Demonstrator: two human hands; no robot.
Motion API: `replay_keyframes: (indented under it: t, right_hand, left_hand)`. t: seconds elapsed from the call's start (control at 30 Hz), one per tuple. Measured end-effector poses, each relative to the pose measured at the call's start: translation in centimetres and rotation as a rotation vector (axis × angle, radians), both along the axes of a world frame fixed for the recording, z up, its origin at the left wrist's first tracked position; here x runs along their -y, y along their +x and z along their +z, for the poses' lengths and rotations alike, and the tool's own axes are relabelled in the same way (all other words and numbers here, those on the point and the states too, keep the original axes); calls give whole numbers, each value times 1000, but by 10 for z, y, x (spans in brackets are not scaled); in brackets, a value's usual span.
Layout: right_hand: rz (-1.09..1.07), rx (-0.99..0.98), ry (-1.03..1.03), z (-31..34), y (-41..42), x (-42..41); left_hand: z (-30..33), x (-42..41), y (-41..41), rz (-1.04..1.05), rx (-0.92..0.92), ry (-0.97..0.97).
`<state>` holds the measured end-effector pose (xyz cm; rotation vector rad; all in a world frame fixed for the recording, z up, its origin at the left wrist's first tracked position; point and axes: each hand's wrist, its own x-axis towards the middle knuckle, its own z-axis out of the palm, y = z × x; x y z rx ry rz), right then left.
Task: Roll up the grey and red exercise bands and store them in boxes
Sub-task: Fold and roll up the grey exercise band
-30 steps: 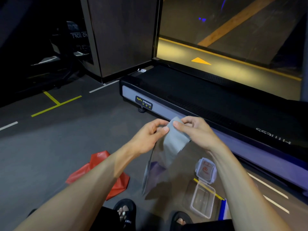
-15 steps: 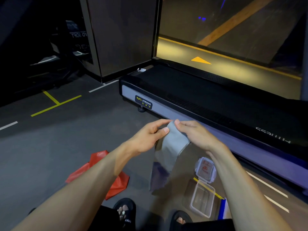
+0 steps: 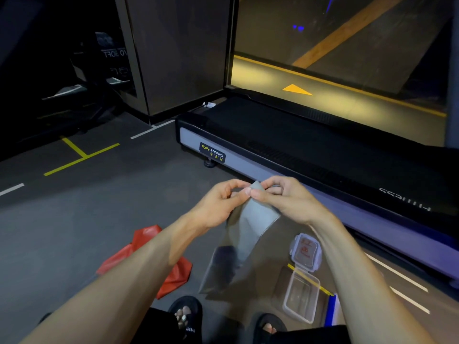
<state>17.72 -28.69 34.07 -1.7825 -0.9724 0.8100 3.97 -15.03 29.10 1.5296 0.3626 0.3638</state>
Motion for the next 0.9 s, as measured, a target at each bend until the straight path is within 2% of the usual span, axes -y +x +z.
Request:
replay_keyframes:
  t: [0.2,0.5,0.67,0.9]
  right_hand:
    - [-35,-8,18,-3,3,-3]
    - [-24,175,-59,-2,5,-1]
    - [34,86,-60,-1,0,1]
    - [36,13,-34,2,-3,2]
  left_hand:
    - [5,2,-3,-80,-5,44]
    - [3,-2,-3,-107,59,64]
    - [0,-3,-3,-132,100,29]
    - [5,-4,-3,-17,117,56]
